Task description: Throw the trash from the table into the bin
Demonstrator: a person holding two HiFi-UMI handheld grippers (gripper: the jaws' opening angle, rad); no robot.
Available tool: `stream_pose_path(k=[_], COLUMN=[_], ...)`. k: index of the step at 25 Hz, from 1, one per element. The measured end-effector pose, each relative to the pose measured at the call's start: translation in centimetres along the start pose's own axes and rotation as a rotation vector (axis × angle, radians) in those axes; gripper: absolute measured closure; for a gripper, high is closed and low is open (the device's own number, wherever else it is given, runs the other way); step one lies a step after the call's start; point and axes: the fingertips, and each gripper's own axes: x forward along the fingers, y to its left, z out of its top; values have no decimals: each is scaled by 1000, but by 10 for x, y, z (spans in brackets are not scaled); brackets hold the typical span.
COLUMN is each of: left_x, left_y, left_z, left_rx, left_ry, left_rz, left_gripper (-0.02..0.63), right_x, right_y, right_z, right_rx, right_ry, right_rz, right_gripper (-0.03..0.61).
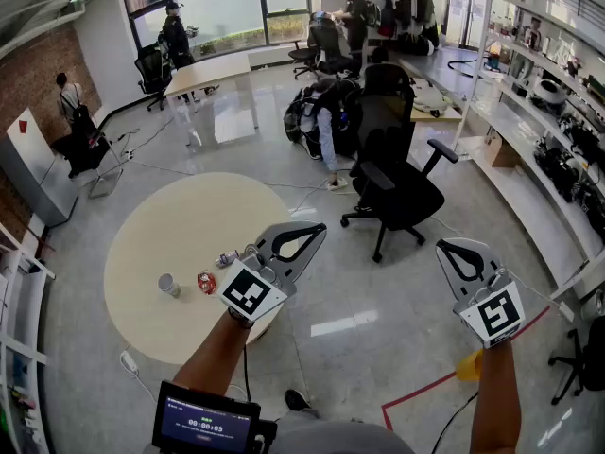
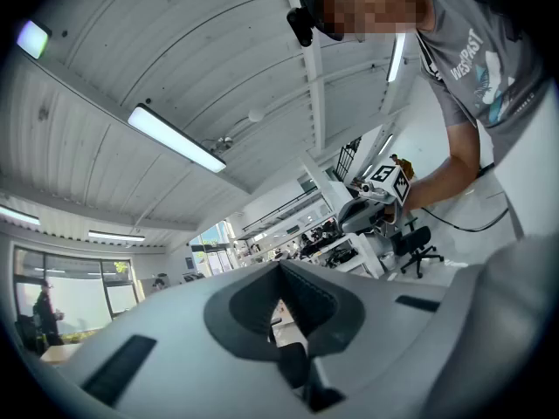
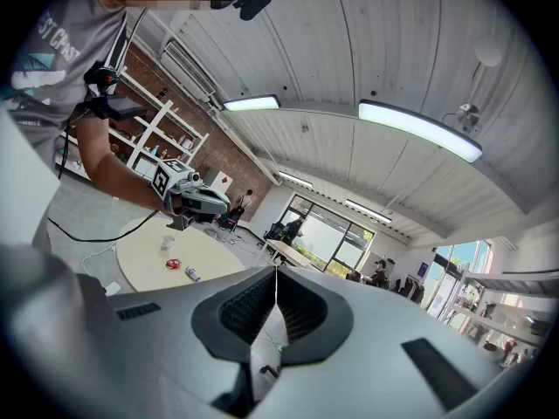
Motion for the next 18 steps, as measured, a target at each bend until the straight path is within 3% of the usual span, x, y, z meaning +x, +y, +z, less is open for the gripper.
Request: stream_pose_path(k=[9,13,18], left_x=[-140,-203,-279], left_y=[124,162,197], left_z=[-48,-73,-76], left_rx=[3,18,-4], left_ry=[66,120,176], left_rz=[113,182,297], left_gripper=[570,569,569], right_x=[178,258,338], right_y=[69,116,172], right_z=[61,75,103], right_rx=[30,55,96], right_ry=[-36,-47,-34], right_rz=[120,232,389], right_gripper=[571,571,569])
